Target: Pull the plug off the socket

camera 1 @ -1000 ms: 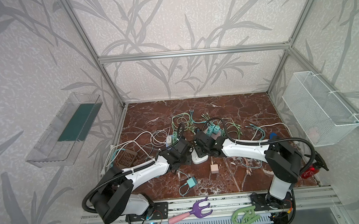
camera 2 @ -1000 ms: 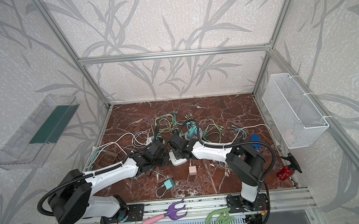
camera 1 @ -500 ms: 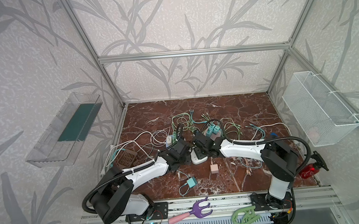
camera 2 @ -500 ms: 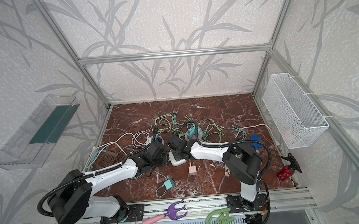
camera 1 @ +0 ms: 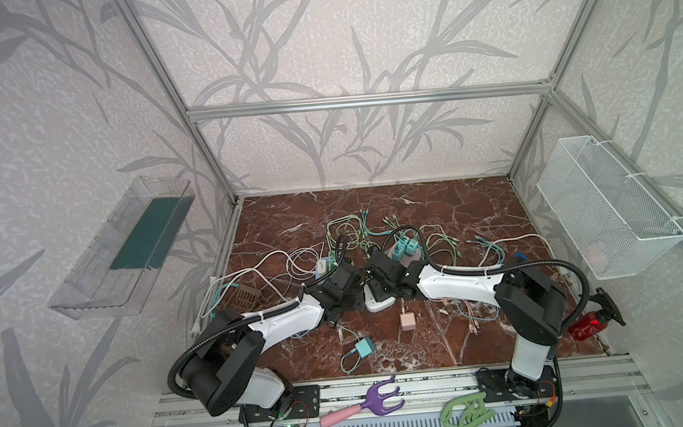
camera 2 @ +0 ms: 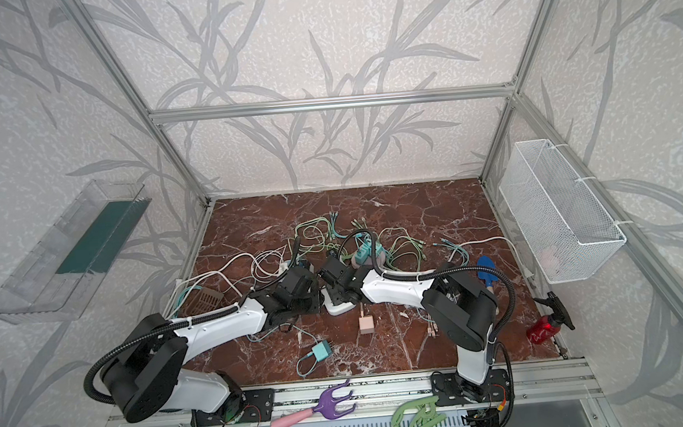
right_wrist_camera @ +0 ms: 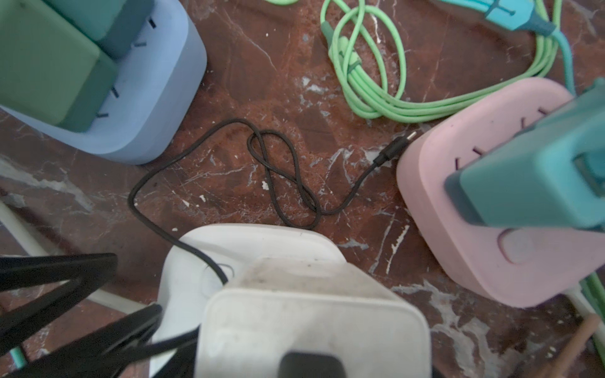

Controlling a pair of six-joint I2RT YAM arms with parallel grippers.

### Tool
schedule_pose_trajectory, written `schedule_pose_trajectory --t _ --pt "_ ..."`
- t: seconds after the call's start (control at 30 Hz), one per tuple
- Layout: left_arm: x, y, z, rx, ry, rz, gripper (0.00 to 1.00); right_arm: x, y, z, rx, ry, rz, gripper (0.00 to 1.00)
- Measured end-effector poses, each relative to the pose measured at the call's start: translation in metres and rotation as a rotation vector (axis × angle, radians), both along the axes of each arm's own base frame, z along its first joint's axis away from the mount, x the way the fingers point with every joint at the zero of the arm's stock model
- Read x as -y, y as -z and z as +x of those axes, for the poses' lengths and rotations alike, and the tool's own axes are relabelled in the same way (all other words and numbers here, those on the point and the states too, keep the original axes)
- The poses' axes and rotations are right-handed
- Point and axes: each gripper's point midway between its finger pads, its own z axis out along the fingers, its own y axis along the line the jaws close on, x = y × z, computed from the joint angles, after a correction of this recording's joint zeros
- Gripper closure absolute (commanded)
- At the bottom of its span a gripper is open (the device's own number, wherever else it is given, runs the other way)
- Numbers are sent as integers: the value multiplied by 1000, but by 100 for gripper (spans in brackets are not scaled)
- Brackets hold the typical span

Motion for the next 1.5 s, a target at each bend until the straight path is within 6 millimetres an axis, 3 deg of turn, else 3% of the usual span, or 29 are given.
schedule_pose_trajectory --t 0.43,1.1,1.5 --pt "10 -1 -3 -40 37 -58 57 -2 0 4 8 -3 3 50" --pt "12 2 -1 -75 35 -89 54 -7 0 2 -4 9 28 57" --pt "18 2 9 -88 33 -93 59 -3 0 -4 -13 44 50 61"
